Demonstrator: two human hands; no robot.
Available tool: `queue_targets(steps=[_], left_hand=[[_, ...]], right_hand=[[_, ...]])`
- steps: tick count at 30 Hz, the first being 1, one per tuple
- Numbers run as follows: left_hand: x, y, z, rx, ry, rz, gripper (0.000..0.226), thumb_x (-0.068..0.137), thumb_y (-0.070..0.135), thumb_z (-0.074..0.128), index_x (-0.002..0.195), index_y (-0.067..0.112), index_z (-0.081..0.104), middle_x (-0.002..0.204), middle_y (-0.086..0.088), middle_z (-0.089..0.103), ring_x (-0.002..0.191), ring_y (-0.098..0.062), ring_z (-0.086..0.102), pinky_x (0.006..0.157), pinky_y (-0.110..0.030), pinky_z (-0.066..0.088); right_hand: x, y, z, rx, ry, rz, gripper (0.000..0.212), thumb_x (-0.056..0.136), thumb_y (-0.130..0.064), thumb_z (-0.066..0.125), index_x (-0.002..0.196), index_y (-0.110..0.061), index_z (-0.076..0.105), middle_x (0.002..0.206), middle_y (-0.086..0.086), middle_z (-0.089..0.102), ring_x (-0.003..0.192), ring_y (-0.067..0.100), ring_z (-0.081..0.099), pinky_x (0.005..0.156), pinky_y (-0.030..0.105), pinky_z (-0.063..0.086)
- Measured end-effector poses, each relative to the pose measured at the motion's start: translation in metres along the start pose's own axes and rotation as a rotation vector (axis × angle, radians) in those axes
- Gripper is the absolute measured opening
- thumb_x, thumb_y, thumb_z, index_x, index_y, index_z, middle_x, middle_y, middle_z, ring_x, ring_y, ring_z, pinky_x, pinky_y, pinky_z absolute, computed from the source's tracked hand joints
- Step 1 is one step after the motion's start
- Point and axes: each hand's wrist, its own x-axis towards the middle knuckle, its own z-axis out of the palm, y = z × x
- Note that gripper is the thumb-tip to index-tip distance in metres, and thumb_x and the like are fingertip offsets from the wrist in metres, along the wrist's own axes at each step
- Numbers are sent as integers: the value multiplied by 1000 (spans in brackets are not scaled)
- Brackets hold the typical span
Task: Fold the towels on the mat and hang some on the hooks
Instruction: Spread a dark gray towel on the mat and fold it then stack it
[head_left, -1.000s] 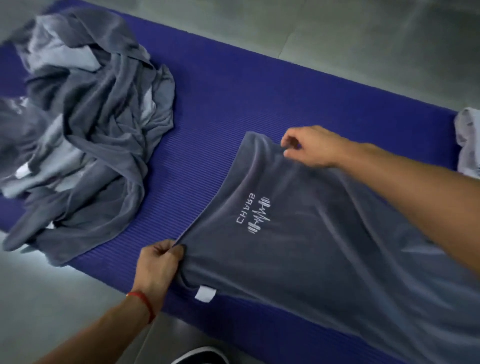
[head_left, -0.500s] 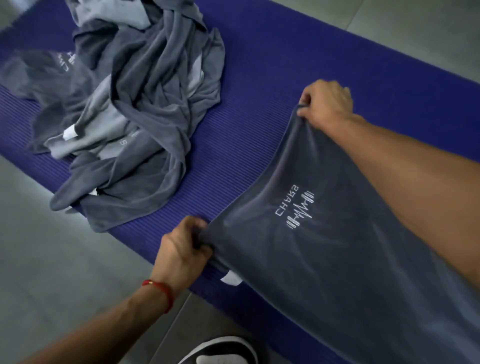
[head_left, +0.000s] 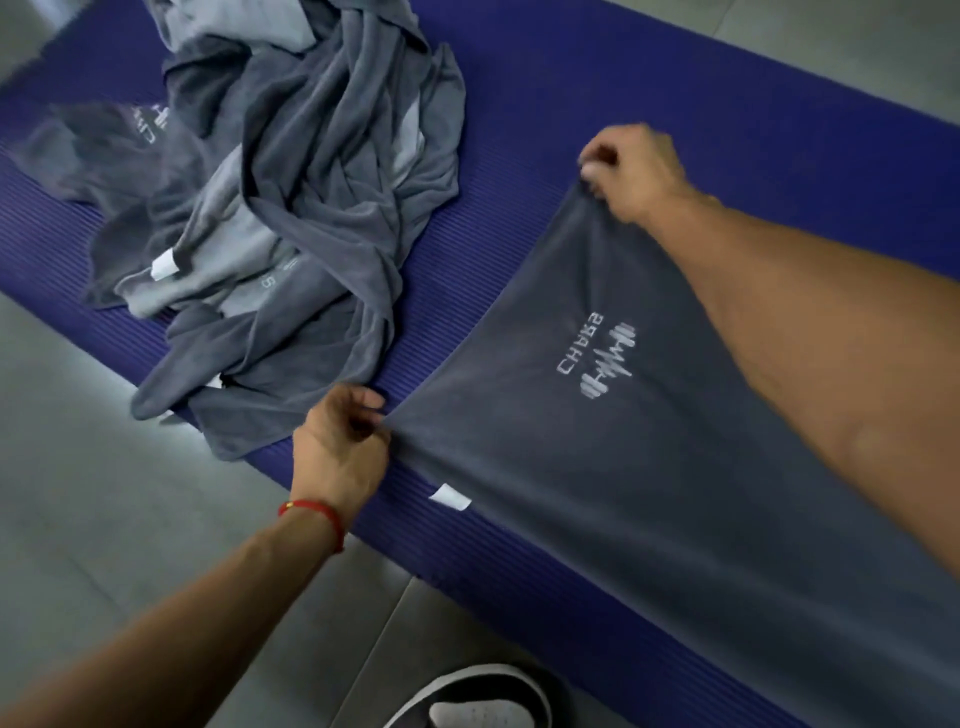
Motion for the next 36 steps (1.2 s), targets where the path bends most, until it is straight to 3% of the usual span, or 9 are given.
queue_targets(steps=[4, 8, 14, 19, 22, 26, 31, 33, 36], left_hand=[[-7, -11, 12, 324, -13, 378, 32, 77, -9, 59, 101, 12, 58, 96, -8, 59, 83, -24, 54, 75, -39, 47], [-17, -16, 14, 515, -1, 554, 39, 82, -1, 64, 118, 9, 53, 116, -17, 45, 90, -38, 51, 70, -53, 49], [-52, 19, 67, 723, -252, 1176, 48, 89, 32, 49, 134, 19, 61, 148, -18, 45, 132, -45, 44, 108, -64, 31], [-117, 57, 153, 715, -594, 1684, 34, 89, 34, 55, 121, 28, 66, 140, -13, 55, 126, -36, 53, 106, -55, 39], [-150, 51, 171, 767, -680, 1967, 12, 89, 35, 60, 95, 28, 67, 105, -3, 62, 96, -27, 59, 95, -50, 38], [-141, 45, 180, 878, -667, 2023, 12, 94, 30, 60, 95, 21, 68, 88, 1, 59, 83, -25, 58, 88, -47, 38], [-161, 46, 177, 977, -566, 2091, 17, 70, -4, 56, 75, 10, 65, 70, -9, 51, 71, -31, 52, 83, -50, 43], [-166, 52, 177, 973, -594, 2019, 12, 71, 1, 57, 70, 13, 59, 68, -9, 49, 68, -31, 51, 79, -49, 43], [-161, 62, 183, 875, -604, 1878, 19, 88, 19, 48, 72, 16, 58, 69, -4, 51, 68, -28, 51, 74, -46, 42]], right_hand=[[-57, 16, -2, -143, -326, -227, 62, 98, -26, 61, 155, -19, 36, 162, 11, 31, 151, 25, 28, 121, 29, 21], [-174, 73, -49, -160, -381, -259, 53, 103, -25, 56, 153, -22, 39, 163, 4, 29, 149, 18, 31, 118, 24, 19], [-387, 191, -143, -421, -469, 19, 53, 105, -29, 48, 156, -34, 34, 167, -3, 22, 150, 18, 32, 120, 26, 19], [-532, 199, -146, -524, -337, 115, 50, 81, -28, 81, 128, -30, 63, 132, 4, 61, 108, 25, 70, 89, 36, 59], [-592, 197, -107, -526, -210, 232, 34, 79, -43, 67, 110, -29, 61, 105, 0, 63, 85, 22, 71, 69, 32, 60], [-633, 194, -60, -505, -87, 491, 43, 78, -32, 72, 118, -22, 62, 117, 4, 59, 94, 27, 68, 64, 40, 60], [-630, 201, -50, -676, 1, 398, 35, 83, -14, 54, 115, -9, 67, 108, 14, 66, 82, 37, 67, 72, 47, 58], [-627, 204, -50, -685, 5, 392, 33, 78, -6, 66, 111, -7, 66, 102, 15, 66, 78, 37, 66, 70, 46, 58], [-620, 206, -55, -662, 76, 436, 17, 84, -13, 48, 97, -11, 58, 85, 10, 63, 69, 35, 61, 66, 44, 55]])
